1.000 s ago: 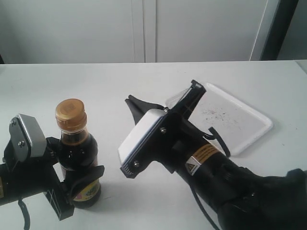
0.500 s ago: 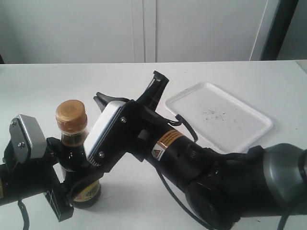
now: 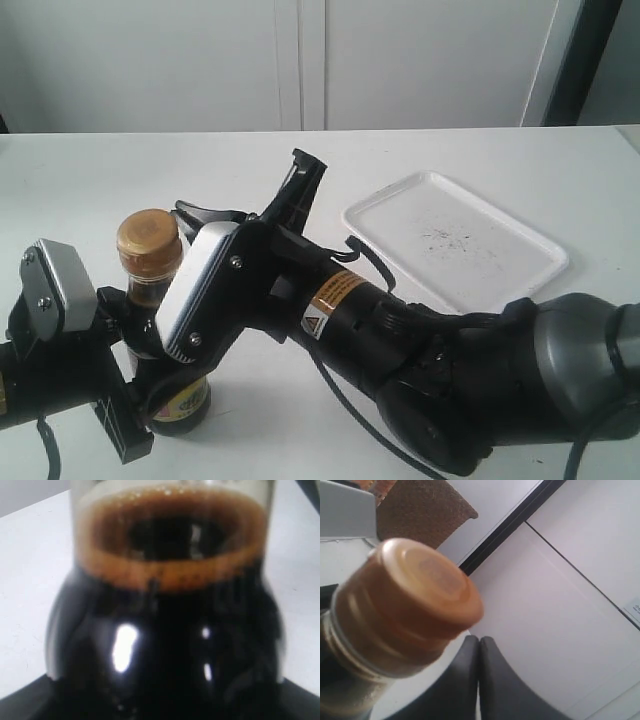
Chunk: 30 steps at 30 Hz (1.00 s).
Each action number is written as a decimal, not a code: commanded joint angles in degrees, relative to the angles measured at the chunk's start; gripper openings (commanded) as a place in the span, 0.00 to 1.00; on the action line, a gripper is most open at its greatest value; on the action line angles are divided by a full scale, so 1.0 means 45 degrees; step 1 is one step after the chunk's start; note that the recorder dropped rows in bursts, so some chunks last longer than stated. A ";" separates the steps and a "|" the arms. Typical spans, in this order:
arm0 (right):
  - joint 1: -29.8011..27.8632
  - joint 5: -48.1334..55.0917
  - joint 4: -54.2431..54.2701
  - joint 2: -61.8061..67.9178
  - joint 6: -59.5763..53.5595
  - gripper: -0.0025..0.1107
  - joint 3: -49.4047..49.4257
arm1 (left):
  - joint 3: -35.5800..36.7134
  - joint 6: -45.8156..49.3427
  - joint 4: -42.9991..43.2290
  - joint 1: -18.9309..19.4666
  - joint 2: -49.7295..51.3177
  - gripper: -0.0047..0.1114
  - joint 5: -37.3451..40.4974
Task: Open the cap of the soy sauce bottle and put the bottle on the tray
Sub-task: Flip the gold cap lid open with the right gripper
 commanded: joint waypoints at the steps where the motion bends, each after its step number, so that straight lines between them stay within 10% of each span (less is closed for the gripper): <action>1: 0.0006 -0.0024 -0.0344 0.0016 0.0120 0.02 -0.0064 | 0.0058 -0.0041 0.0213 -0.0083 -0.0029 0.04 -0.0179; 30: 0.0141 -0.0107 -0.2223 -0.1028 0.1120 0.02 -0.0064 | 0.0058 -0.0041 0.0213 -0.0083 -0.0029 0.04 -0.0179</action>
